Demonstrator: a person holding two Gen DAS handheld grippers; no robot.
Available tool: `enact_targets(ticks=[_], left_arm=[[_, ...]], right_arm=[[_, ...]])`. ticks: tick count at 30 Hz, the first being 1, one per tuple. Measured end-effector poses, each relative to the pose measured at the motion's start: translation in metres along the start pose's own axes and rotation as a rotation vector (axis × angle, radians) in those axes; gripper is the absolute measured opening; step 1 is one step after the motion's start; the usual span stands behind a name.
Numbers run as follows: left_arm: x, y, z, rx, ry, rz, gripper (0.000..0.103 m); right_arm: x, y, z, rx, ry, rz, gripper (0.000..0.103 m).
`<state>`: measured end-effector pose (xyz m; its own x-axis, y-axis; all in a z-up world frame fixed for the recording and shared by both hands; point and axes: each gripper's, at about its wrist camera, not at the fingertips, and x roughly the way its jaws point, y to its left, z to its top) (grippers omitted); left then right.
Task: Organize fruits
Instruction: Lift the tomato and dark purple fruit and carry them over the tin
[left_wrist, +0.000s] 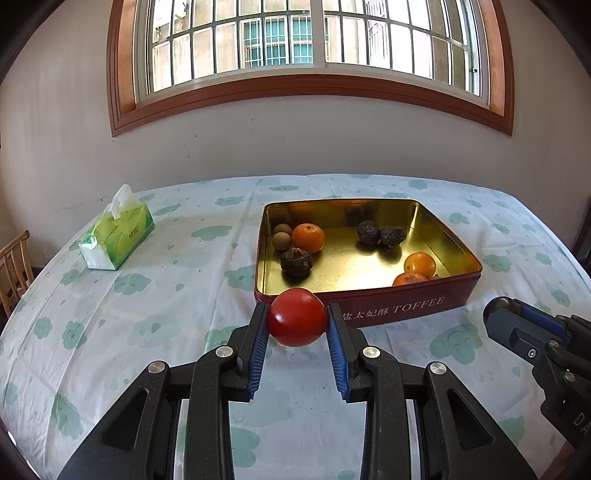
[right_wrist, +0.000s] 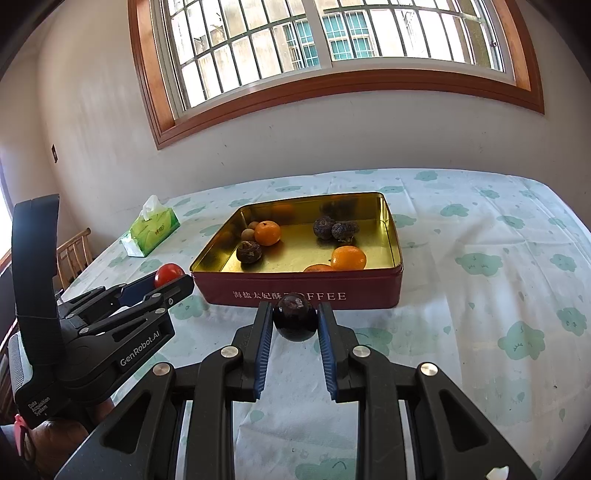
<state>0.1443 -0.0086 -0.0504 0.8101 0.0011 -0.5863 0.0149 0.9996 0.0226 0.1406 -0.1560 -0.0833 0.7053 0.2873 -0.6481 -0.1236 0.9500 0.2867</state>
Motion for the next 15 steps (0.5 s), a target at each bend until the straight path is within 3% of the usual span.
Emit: enact_targets(ticks=[15], left_arm=[[0.0103, -0.0011, 0.0039, 0.005, 0.005, 0.001, 0.032]], right_arm=[[0.0089, -0.0033, 0.0060, 0.000, 0.000, 0.001, 0.023]])
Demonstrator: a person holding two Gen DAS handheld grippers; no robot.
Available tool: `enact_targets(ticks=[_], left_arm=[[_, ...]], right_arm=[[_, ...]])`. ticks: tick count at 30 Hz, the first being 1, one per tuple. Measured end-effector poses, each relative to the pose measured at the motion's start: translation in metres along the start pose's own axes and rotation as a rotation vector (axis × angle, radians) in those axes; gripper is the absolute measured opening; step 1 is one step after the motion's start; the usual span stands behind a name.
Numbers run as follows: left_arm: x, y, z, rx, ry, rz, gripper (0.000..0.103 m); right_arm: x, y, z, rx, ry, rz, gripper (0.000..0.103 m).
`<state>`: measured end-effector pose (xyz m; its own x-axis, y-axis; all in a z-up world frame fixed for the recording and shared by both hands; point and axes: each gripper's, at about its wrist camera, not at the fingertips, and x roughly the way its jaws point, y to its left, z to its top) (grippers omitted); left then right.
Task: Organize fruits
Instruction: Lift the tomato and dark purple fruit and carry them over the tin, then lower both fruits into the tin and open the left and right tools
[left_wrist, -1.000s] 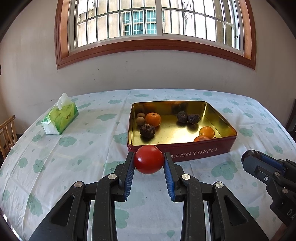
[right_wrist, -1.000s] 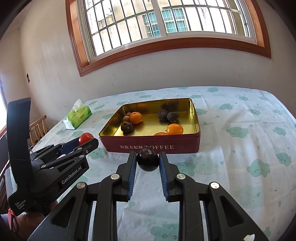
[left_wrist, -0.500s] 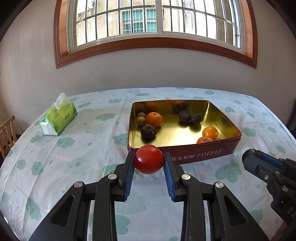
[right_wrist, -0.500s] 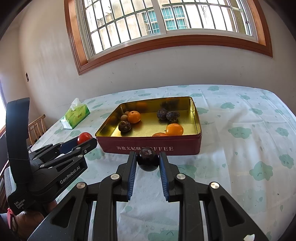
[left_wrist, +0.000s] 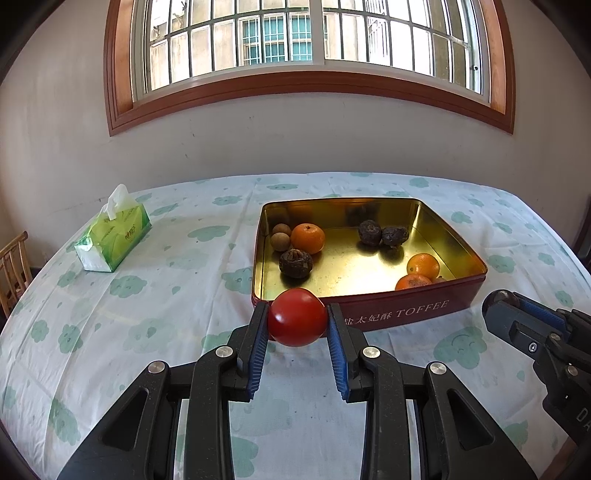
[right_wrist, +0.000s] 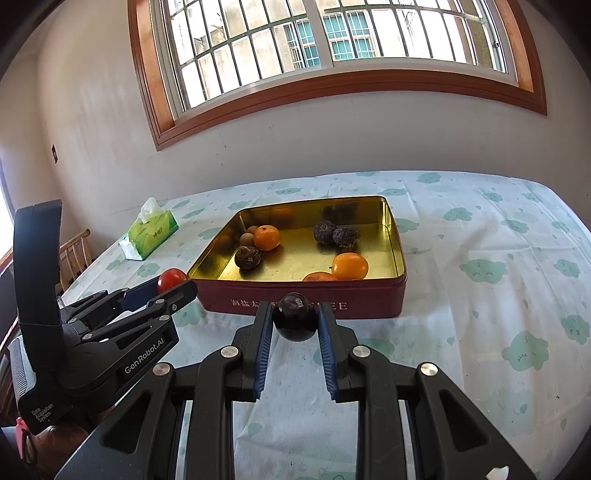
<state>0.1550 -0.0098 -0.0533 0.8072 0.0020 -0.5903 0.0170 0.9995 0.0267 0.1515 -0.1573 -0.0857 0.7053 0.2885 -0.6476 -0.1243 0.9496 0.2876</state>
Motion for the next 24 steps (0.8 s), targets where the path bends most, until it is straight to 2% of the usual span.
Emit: enact_targets(ticks=[24], left_arm=[[0.016, 0.000, 0.018, 0.003, -0.007, -0.007, 0.032]], right_arm=[[0.015, -0.001, 0.018, -0.007, -0.010, -0.001, 0.023]])
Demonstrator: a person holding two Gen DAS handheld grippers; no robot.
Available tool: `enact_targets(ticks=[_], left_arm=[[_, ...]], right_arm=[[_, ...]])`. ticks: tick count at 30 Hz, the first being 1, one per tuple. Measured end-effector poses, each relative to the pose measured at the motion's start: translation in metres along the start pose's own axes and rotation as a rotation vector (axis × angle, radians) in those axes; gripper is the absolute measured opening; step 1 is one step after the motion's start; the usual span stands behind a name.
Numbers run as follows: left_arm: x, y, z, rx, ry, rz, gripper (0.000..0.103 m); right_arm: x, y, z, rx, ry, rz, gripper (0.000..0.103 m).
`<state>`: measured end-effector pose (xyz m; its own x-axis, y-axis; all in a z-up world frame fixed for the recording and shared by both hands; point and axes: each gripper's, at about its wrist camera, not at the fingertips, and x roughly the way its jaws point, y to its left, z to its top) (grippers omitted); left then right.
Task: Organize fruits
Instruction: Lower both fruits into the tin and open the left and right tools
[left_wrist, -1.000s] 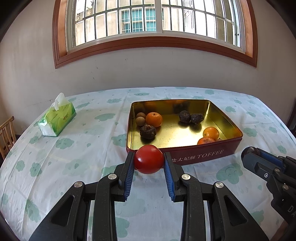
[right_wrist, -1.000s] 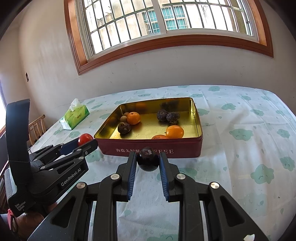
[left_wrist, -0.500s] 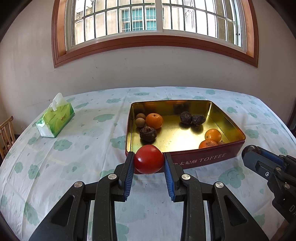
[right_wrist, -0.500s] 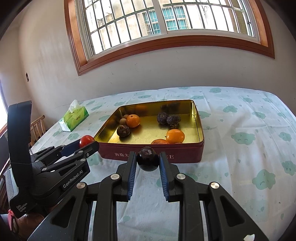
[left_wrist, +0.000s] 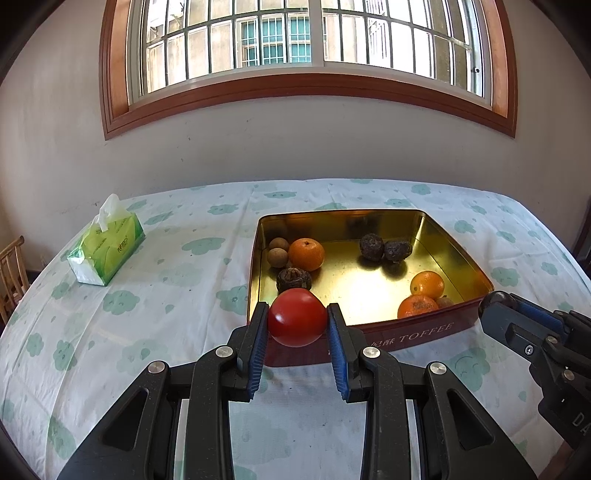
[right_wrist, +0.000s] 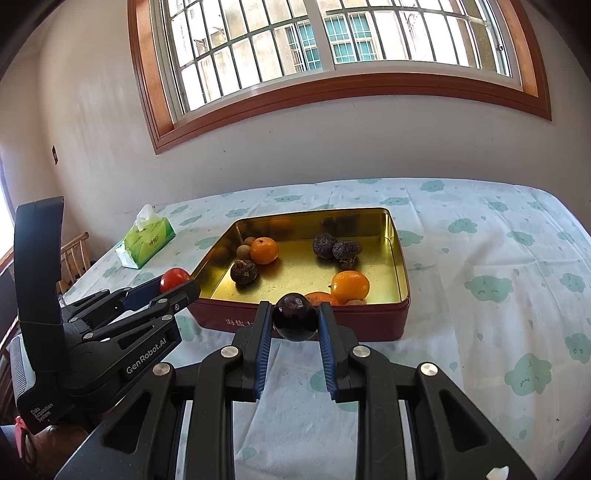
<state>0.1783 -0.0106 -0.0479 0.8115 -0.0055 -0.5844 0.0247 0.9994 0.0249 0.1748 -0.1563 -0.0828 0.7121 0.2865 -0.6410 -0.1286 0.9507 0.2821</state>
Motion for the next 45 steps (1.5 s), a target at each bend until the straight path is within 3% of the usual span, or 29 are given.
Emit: enact_targets(ticks=[21, 45], left_arm=[[0.021, -0.003, 0.029, 0.018, -0.018, -0.005, 0.032], [0.076, -0.010, 0.057, 0.049, -0.002, -0.001, 0.034]], right_arm=[[0.021, -0.009, 0.021, -0.001, -0.016, -0.004, 0.023], [0.079, -0.033, 0.042, 0.023, 0.017, -0.009, 0.024]])
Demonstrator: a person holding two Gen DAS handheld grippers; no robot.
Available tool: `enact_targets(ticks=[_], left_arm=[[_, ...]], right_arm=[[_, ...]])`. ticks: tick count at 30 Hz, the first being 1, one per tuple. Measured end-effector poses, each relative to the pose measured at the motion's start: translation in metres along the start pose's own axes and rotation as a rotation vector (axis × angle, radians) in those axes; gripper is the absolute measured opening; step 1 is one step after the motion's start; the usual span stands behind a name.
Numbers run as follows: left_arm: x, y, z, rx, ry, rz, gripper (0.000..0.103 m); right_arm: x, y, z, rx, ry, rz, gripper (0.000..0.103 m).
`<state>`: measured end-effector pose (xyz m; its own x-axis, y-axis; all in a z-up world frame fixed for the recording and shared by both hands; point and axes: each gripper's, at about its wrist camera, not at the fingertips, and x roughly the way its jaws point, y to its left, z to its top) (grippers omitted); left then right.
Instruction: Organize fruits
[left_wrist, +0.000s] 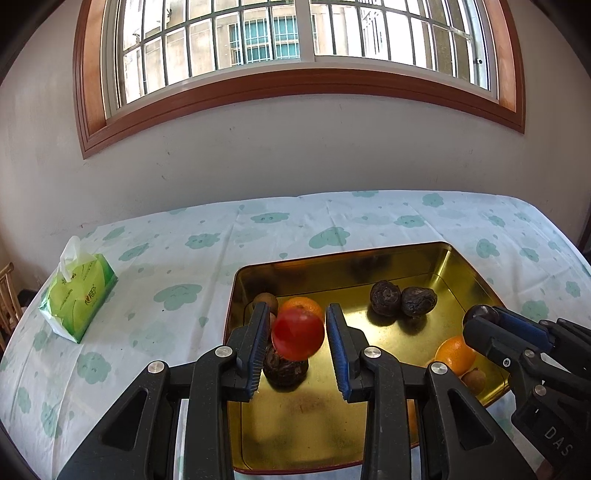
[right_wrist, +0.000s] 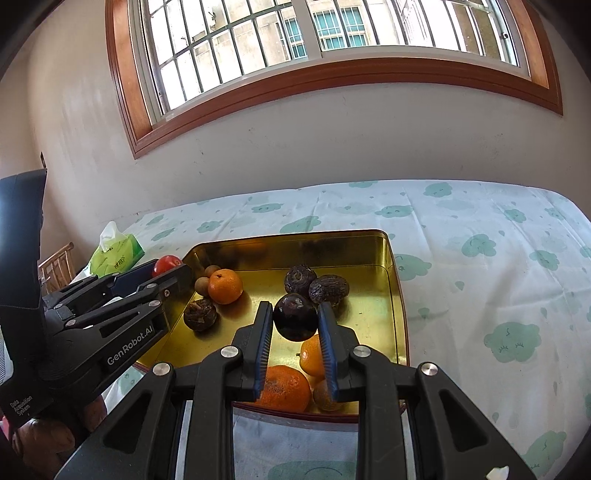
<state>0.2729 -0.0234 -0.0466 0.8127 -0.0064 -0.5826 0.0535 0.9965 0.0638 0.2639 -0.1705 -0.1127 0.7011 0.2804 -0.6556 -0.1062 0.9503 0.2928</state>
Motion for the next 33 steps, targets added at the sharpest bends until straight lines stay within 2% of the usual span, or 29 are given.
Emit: enact_targets(ticks=[1, 3, 5, 18, 27, 33], left_arm=[[0.001, 0.000, 0.000, 0.000, 0.001, -0.002, 0.036], [0.002, -0.001, 0.000, 0.000, -0.004, 0.003, 0.051], [0.001, -0.002, 0.000, 0.005, -0.015, 0.010, 0.061], [-0.010, 0.001, -0.004, 0.000, -0.031, 0.012, 0.066], [-0.048, 0.005, -0.011, -0.008, -0.077, 0.025, 0.076], [-0.081, 0.011, -0.015, -0.017, -0.101, 0.026, 0.078]], right_arm=[[0.001, 0.000, 0.000, 0.001, 0.000, 0.003, 0.025], [0.003, 0.000, 0.001, 0.000, -0.007, 0.003, 0.025], [0.004, 0.000, 0.003, 0.003, -0.011, 0.006, 0.025], [-0.014, 0.007, 0.000, 0.008, -0.062, 0.011, 0.031], [-0.046, 0.019, -0.009, -0.004, -0.100, -0.005, 0.037], [-0.066, 0.028, -0.018, -0.009, -0.104, -0.008, 0.037]])
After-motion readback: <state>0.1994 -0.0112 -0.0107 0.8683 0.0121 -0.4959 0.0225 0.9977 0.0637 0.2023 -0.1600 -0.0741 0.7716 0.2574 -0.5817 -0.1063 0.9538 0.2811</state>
